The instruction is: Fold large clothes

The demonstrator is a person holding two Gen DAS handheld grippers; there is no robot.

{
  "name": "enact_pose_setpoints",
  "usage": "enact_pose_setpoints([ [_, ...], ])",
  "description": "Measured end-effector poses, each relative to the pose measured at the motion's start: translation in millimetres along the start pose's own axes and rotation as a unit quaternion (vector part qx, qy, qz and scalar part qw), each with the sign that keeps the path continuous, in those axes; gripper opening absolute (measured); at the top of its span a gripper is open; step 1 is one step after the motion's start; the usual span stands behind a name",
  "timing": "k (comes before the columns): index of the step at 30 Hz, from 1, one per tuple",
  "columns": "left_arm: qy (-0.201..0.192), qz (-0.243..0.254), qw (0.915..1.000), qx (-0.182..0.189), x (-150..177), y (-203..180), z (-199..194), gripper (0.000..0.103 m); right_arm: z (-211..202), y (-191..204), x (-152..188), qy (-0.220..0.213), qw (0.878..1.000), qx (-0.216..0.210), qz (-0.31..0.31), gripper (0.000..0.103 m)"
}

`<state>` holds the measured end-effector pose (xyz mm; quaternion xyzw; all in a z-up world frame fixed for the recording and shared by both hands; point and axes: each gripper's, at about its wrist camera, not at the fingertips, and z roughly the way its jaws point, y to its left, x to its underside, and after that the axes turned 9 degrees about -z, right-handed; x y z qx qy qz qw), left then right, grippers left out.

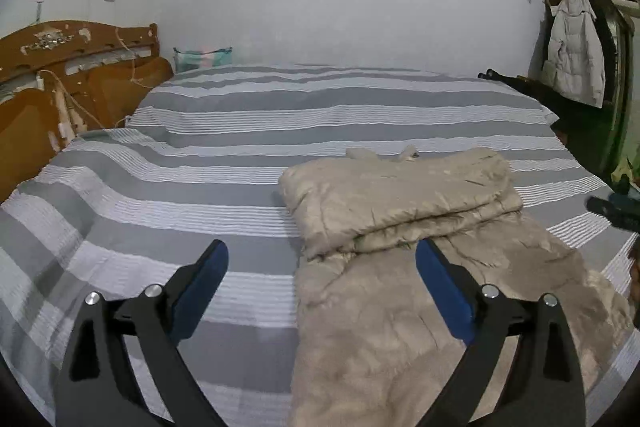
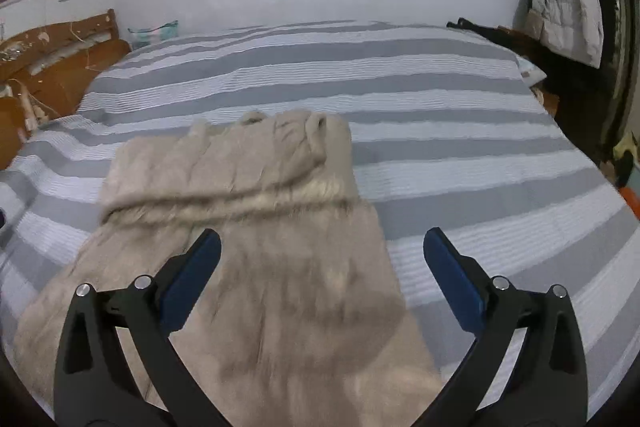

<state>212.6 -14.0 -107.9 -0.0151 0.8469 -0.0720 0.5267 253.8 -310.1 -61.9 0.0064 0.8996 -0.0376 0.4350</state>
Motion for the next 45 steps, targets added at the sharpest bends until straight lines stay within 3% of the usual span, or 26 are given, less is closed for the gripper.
enact_pose_setpoints([
  [6,0.007,0.001,0.9996,-0.028,36,17,-66,0.097,-68,-5,56,0.022,0.999,0.017,-0.019,0.100],
  [11,0.002,0.014,0.9991,-0.041,80,34,-105,0.097,-90,-1,95,0.022,0.999,0.018,-0.043,0.100],
  [15,0.016,-0.011,0.9993,-0.032,94,45,-106,0.097,-80,-22,111,0.033,0.999,0.022,-0.016,0.100],
  [18,0.014,-0.007,0.9997,-0.019,99,40,-110,0.097,-80,-15,125,0.044,0.999,0.019,-0.013,0.100],
  [22,0.048,-0.013,0.9988,0.002,118,36,-108,0.097,-73,-15,149,0.072,0.997,0.016,-0.011,0.100],
  [32,0.100,-0.007,0.9949,-0.007,143,24,-75,0.097,-46,-38,156,0.088,0.996,0.017,0.006,0.100],
  [35,0.125,0.005,0.9921,-0.011,151,20,-55,0.095,-20,-45,162,0.120,0.993,0.016,0.013,0.100],
  [36,0.143,0.000,0.9897,-0.006,153,20,-44,0.092,-13,-47,164,0.135,0.991,0.009,0.018,0.095],
  [37,0.156,-0.003,0.9877,-0.006,156,19,-36,0.081,-6,-49,166,0.145,0.989,-0.003,0.027,0.092],
  [38,0.168,-0.004,0.9857,-0.004,158,18,-29,0.070,-2,-50,167,0.148,0.988,-0.018,0.035,0.085],
  [39,0.179,-0.007,0.9838,0.001,160,16,-21,0.068,1,-50,167,0.150,0.988,-0.026,0.038,0.074],
  [42,0.185,-0.012,0.9827,0.003,159,13,-13,0.055,3,-38,161,0.153,0.987,-0.046,0.017,0.046],
  [43,0.183,-0.011,0.9831,0.007,157,12,-13,0.042,0,-35,156,0.150,0.987,-0.049,0.013,0.036],
  [45,0.183,-0.011,0.9830,0.017,149,12,-16,0.029,-9,-34,150,0.139,0.989,-0.051,0.020,0.028],
])
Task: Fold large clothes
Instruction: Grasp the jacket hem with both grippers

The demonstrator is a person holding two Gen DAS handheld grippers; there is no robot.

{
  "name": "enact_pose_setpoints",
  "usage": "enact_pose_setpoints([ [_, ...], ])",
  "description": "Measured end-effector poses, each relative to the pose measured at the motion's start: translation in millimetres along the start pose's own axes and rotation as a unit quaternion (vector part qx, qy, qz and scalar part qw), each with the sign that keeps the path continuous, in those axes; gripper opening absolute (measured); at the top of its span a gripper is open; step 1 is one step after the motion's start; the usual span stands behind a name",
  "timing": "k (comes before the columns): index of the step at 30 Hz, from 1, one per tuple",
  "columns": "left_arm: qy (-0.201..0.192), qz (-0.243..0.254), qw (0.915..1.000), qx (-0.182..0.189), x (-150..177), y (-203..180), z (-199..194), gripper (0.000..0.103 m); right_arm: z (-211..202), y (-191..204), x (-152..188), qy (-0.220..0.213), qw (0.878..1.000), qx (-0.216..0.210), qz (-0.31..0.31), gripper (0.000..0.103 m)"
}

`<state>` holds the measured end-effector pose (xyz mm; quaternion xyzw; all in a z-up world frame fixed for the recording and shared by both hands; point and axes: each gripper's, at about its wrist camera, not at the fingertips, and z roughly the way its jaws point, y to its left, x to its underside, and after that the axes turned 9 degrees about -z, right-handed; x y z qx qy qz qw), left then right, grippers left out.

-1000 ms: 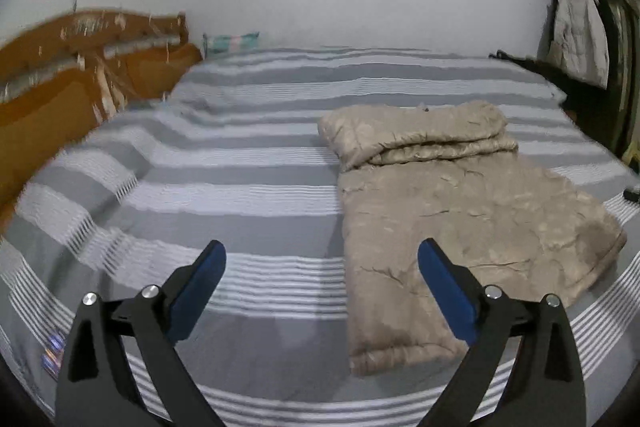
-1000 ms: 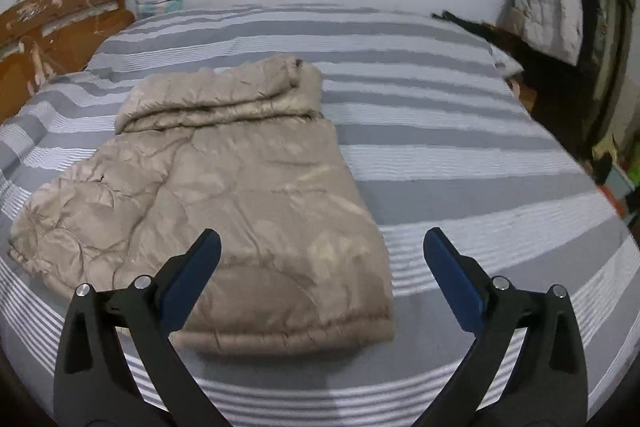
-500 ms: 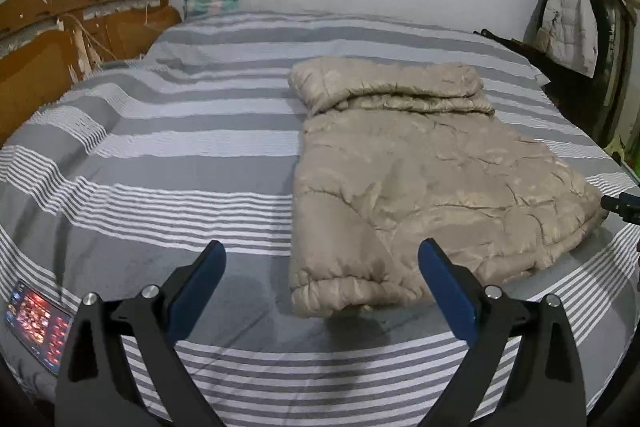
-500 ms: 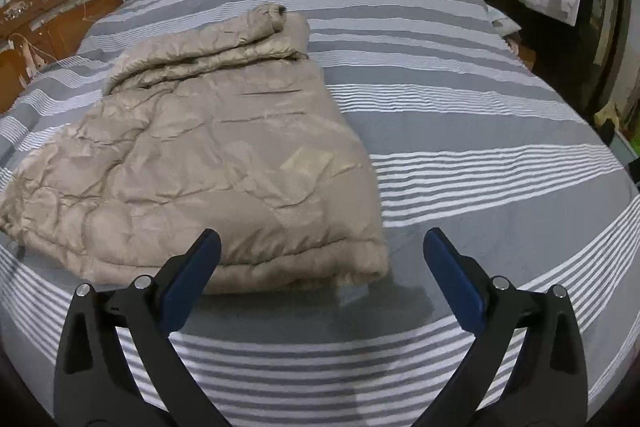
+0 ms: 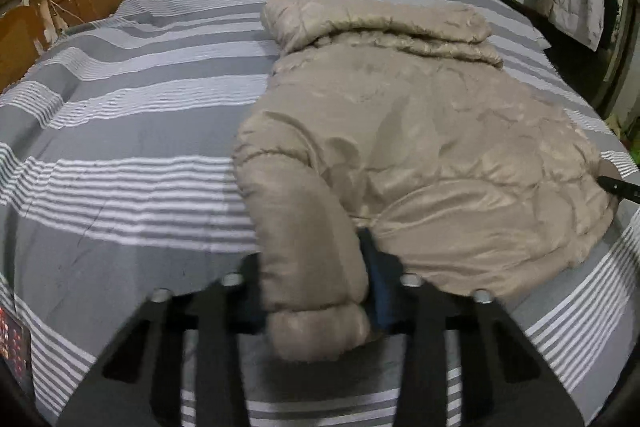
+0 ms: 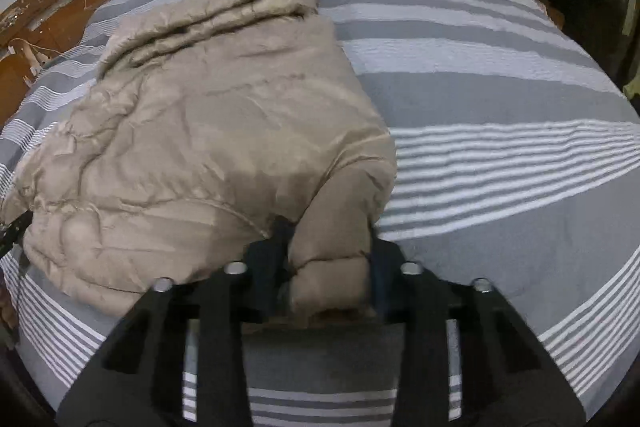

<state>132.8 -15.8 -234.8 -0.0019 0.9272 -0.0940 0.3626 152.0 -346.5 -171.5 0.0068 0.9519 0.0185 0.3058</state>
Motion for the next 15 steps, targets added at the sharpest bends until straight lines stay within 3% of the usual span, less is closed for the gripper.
enact_pose_setpoints([
  [2,-0.008,0.011,0.9998,0.011,-5,0,-12,0.022,-20,6,-4,-0.019,1.000,-0.005,0.000,0.025],
  [9,-0.067,0.010,0.9971,0.035,-25,6,-98,0.019,-112,27,-12,-0.093,0.995,-0.040,-0.016,0.022],
  [15,-0.093,0.002,0.9946,0.045,-41,15,-161,0.020,-188,38,-26,-0.154,0.986,-0.054,-0.024,0.023],
])
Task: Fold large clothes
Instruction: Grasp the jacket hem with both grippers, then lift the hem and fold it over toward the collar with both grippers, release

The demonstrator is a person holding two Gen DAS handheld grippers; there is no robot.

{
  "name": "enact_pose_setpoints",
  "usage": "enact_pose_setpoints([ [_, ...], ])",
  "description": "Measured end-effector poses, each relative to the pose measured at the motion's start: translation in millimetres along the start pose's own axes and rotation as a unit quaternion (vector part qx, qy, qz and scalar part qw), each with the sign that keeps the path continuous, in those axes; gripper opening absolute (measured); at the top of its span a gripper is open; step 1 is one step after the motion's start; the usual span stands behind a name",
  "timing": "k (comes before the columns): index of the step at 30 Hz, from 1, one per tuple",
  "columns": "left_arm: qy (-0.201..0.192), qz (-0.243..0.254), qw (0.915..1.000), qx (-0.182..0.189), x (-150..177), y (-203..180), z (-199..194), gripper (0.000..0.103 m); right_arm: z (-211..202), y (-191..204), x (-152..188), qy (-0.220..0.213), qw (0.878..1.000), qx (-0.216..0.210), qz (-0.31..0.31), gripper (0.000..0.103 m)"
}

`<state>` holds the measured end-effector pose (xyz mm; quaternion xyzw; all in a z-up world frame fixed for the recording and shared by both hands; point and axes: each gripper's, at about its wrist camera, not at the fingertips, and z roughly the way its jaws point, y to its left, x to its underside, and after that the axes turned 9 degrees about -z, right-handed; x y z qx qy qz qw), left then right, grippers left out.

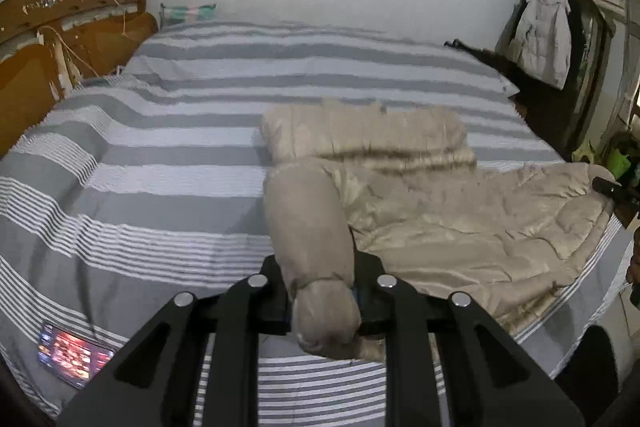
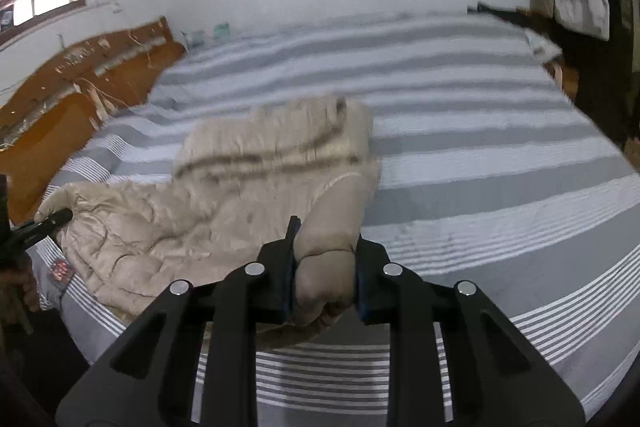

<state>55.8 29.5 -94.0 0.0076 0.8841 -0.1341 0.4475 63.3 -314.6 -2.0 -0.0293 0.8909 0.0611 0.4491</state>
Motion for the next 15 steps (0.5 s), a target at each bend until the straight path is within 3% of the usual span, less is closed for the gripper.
enact_pose_setpoints([
  [3,-0.015,-0.001,0.9999,0.006,-26,-5,-3,0.020,-1,-6,-24,-0.019,1.000,-0.010,0.016,0.023],
  [8,-0.047,-0.004,0.9988,0.009,-85,-7,27,0.020,20,-21,-77,-0.053,0.999,-0.005,0.012,0.023],
  [15,-0.064,0.011,0.9978,-0.012,-172,-11,111,0.020,113,-55,-167,-0.067,0.997,0.005,0.031,0.023],
])
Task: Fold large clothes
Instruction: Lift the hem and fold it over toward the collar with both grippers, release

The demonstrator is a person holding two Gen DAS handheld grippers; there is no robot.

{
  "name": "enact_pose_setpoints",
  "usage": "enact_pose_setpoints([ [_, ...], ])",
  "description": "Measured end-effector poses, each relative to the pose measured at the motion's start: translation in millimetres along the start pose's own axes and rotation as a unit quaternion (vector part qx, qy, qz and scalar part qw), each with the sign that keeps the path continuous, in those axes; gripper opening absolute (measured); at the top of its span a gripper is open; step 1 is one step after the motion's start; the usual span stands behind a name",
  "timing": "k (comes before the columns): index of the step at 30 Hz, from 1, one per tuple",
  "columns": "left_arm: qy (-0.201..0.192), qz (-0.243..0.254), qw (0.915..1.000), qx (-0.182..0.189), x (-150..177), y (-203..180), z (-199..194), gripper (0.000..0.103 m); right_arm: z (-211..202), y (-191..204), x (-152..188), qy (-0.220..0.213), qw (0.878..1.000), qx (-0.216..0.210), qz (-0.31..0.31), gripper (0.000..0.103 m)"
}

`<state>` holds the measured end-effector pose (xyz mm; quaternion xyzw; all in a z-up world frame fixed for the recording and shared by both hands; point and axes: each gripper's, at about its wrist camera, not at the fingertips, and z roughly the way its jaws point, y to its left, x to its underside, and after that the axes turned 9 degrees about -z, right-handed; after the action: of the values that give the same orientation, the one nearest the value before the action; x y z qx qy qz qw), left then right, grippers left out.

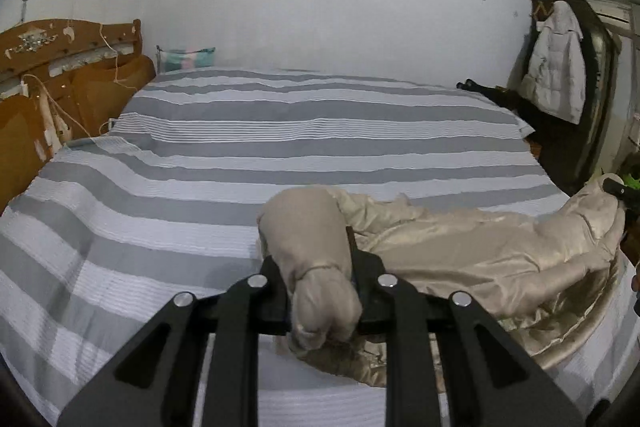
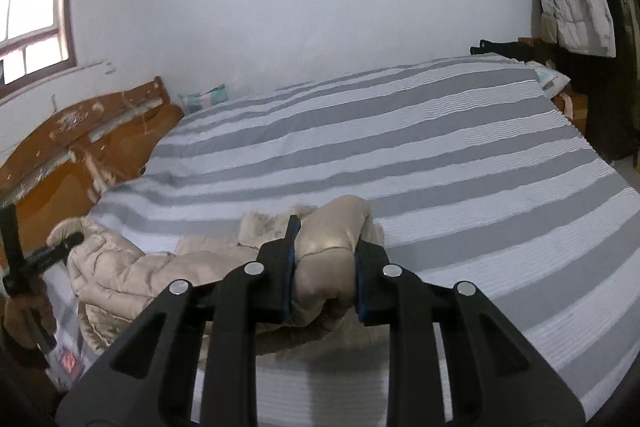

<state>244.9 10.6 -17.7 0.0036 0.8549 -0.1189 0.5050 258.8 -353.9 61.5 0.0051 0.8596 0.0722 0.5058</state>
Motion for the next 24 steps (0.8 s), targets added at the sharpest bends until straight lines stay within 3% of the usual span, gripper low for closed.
enact_pose_setpoints([
  [8,0.048,-0.010,0.9976,-0.049,-59,13,145,0.021,179,-19,-60,0.062,0.997,0.037,-0.024,0.023],
  [11,0.081,-0.014,0.9942,-0.070,-63,25,203,0.025,240,-25,-60,0.089,0.995,0.040,-0.012,0.025],
  [13,0.103,-0.039,0.9919,-0.063,-61,37,233,0.029,272,-30,-55,0.114,0.993,0.039,-0.005,0.028],
  [16,0.115,-0.034,0.9910,-0.060,-55,42,262,0.035,300,-31,-49,0.134,0.989,0.057,-0.007,0.038],
  [18,0.110,-0.010,0.9917,-0.065,-52,40,267,0.036,291,-26,-54,0.104,0.993,0.051,-0.011,0.053],
  [19,0.105,-0.011,0.9925,-0.061,-52,41,265,0.038,285,-27,-61,0.073,0.995,0.063,-0.016,0.096],
  [20,0.101,-0.018,0.9932,-0.054,-51,43,262,0.040,274,-30,-67,0.032,0.997,0.073,-0.020,0.100],
  [21,0.099,-0.033,0.9937,-0.041,-53,45,258,0.042,266,-31,-75,0.018,0.997,0.069,-0.021,0.100],
  [24,0.092,-0.058,0.9937,-0.027,-62,53,249,0.059,250,-30,-79,0.017,0.999,0.050,-0.014,0.100],
])
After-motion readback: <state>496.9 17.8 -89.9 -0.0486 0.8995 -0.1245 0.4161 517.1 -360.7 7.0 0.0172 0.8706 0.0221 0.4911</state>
